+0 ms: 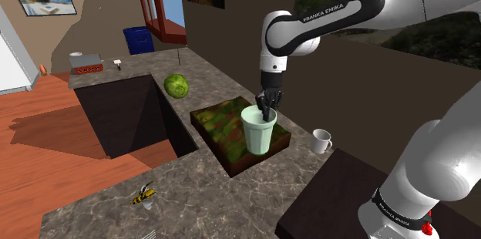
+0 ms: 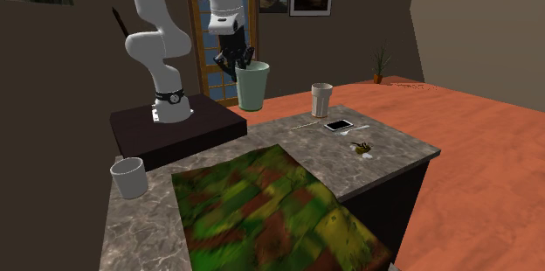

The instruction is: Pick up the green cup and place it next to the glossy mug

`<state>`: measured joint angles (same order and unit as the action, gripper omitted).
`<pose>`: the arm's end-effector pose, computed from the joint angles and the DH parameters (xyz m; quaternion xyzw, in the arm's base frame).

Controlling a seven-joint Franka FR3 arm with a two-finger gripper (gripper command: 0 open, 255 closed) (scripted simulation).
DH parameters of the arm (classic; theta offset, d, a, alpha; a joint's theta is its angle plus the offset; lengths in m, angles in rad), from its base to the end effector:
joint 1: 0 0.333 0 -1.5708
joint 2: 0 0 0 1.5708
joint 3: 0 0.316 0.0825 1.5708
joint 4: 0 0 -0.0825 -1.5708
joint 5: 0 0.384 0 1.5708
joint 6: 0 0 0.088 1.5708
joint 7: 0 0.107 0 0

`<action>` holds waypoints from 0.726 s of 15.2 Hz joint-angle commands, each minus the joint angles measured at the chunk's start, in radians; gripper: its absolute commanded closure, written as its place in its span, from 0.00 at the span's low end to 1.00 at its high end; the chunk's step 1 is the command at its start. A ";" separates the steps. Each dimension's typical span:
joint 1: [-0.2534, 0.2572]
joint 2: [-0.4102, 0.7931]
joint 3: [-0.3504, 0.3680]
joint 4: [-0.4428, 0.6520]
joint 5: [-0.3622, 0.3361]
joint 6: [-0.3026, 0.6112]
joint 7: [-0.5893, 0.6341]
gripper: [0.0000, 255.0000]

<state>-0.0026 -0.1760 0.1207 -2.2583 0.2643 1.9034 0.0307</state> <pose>0.4644 0.0752 0.4228 -0.9899 0.0127 0.0964 0.1030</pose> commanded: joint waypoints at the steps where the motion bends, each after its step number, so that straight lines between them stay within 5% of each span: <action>1: -0.017 -0.052 -0.023 -0.054 -0.006 -0.006 -0.039 1.00; 11: -0.124 -0.290 -0.164 -0.264 -0.104 -0.073 -0.228 1.00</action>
<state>-0.1133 -0.4462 -0.0268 -2.5051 0.1745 1.8359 -0.1753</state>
